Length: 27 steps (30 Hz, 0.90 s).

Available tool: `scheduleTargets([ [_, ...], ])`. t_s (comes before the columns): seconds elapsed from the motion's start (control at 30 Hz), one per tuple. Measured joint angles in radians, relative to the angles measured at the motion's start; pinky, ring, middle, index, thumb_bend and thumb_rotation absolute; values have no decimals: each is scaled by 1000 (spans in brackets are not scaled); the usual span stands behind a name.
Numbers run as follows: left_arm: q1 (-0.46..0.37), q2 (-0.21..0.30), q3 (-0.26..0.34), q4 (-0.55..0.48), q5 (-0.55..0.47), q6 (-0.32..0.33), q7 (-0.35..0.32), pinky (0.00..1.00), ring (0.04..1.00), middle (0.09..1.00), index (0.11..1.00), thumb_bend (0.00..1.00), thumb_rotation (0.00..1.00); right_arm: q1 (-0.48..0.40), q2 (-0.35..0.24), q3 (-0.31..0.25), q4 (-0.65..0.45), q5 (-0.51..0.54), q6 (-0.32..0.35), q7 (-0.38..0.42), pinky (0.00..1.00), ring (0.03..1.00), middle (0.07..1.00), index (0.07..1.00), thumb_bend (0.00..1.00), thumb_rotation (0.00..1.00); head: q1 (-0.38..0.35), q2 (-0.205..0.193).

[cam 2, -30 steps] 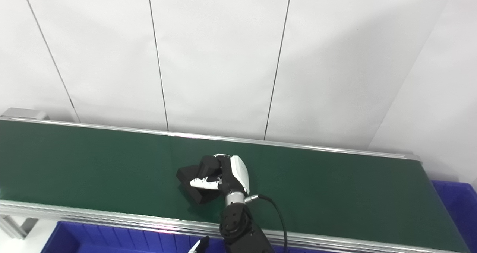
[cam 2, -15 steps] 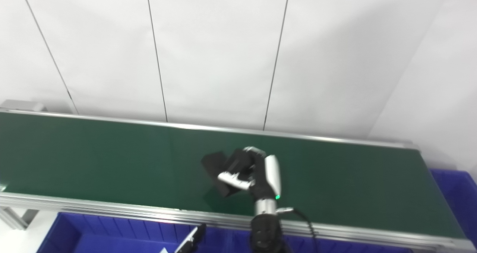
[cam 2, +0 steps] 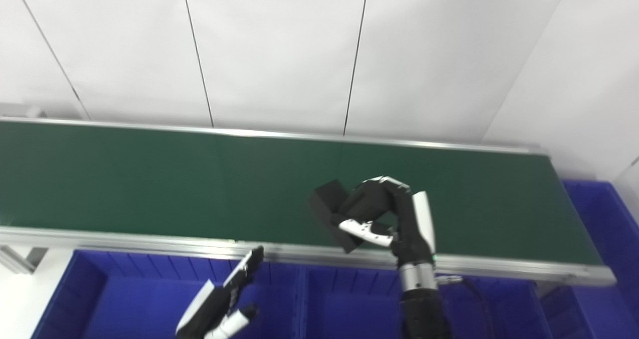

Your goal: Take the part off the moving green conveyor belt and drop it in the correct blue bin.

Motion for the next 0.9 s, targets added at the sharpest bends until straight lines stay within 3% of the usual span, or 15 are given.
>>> scheduleTargets([
  [0.03, 1, -1, 0, -14, 0, 17, 0, 1000, 1000, 1000, 1000, 756, 878, 13, -13, 0, -11, 1, 1, 10, 374, 438, 539, 470, 512, 0, 5, 20],
  [0.17, 2, -3, -2, -49, 4, 61, 0, 1000, 1000, 1000, 1000, 742, 892, 61, -71, 2, -41, -2, 9, 79, 374, 438, 528, 479, 513, 0, 8, 35],
  [0.2, 2, -4, -3, -59, 7, 69, 0, 1000, 1000, 1000, 1000, 738, 894, 70, -85, 4, -47, -14, 23, 96, 372, 439, 529, 478, 514, 0, 5, 54],
  [0.3, 2, -4, -3, -79, 21, 97, 0, 1000, 1000, 1000, 1000, 733, 896, 96, -123, 8, -85, -33, 81, 147, 352, 434, 517, 484, 516, 0, 3, 54],
  [0.47, 2, -4, -3, -103, 23, 137, 0, 998, 1000, 1000, 1000, 733, 894, 113, -178, 36, -117, -73, 188, 249, 205, 372, 470, 509, 515, 0, 5, 54],
  [0.7, 7, 0, -2, -121, 26, 139, 0, 1000, 1000, 1000, 1000, 730, 899, 124, -228, 106, -109, -181, 223, 299, 309, 409, 524, 495, 515, 0, 2, 49],
  [0.9, 10, 4, -2, -124, 26, 139, 0, 1000, 1000, 1000, 1000, 733, 912, 122, -235, 149, -74, -258, 239, 324, 302, 381, 469, 522, 514, 0, -3, 48],
])
